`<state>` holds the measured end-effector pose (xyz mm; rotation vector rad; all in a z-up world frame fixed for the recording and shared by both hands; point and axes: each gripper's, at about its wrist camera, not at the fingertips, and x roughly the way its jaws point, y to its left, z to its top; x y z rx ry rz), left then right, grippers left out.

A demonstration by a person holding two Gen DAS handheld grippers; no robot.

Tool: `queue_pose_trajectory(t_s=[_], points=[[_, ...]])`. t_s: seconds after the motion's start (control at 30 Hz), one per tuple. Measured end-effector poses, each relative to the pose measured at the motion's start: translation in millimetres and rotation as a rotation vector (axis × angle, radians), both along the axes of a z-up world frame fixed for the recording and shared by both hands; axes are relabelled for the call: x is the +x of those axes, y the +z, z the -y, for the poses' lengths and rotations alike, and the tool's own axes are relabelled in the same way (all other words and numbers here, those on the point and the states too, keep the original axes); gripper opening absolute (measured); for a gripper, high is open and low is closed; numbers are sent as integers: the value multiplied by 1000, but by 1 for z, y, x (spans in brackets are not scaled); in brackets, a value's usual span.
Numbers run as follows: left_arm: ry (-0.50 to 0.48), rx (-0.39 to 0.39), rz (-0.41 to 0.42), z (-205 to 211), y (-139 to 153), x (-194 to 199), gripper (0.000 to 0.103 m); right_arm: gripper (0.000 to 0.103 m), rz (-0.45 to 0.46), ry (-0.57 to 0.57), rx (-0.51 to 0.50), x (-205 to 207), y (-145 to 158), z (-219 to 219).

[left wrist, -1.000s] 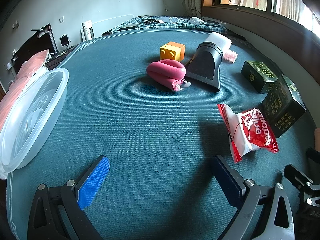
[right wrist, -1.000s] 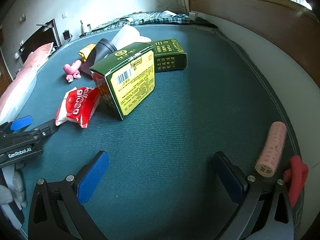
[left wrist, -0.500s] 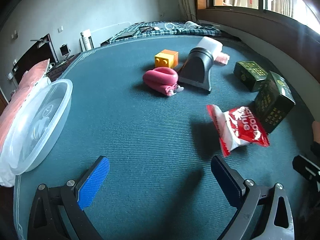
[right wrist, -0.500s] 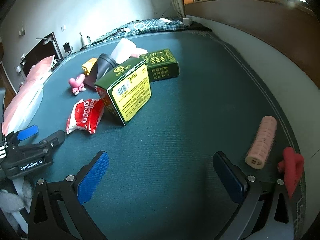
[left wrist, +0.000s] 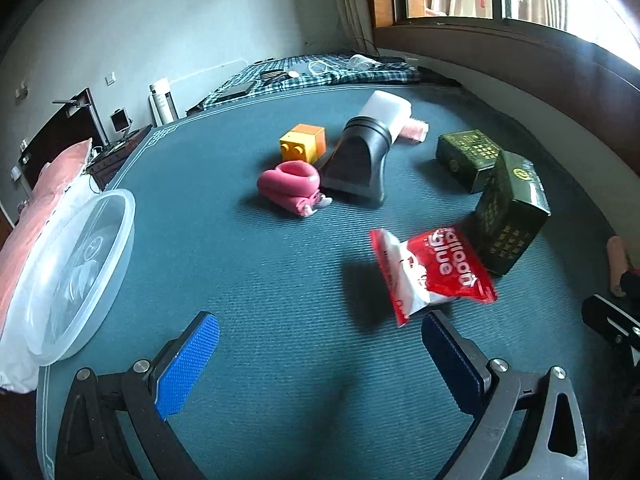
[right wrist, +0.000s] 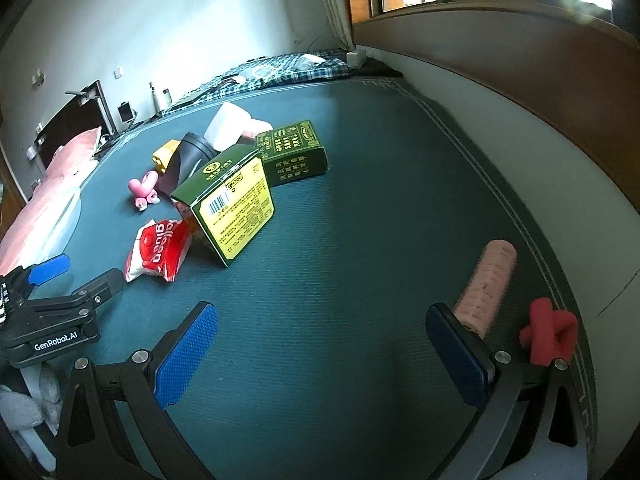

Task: Organize objects
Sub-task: 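Move right tool toward red knotted foam while left tool approaches balloon glue packet, then grasp red knotted foam with right tool while left tool grasps balloon glue packet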

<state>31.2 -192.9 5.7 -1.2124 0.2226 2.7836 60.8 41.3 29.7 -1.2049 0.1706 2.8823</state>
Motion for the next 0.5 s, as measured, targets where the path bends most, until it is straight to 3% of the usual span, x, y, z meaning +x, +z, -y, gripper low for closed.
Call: queue_pose_trajectory(t_s=[0.5], points=[[-52,-6,14,-21,-1,-2,103,103,-59,-58,29,23,15,-25]])
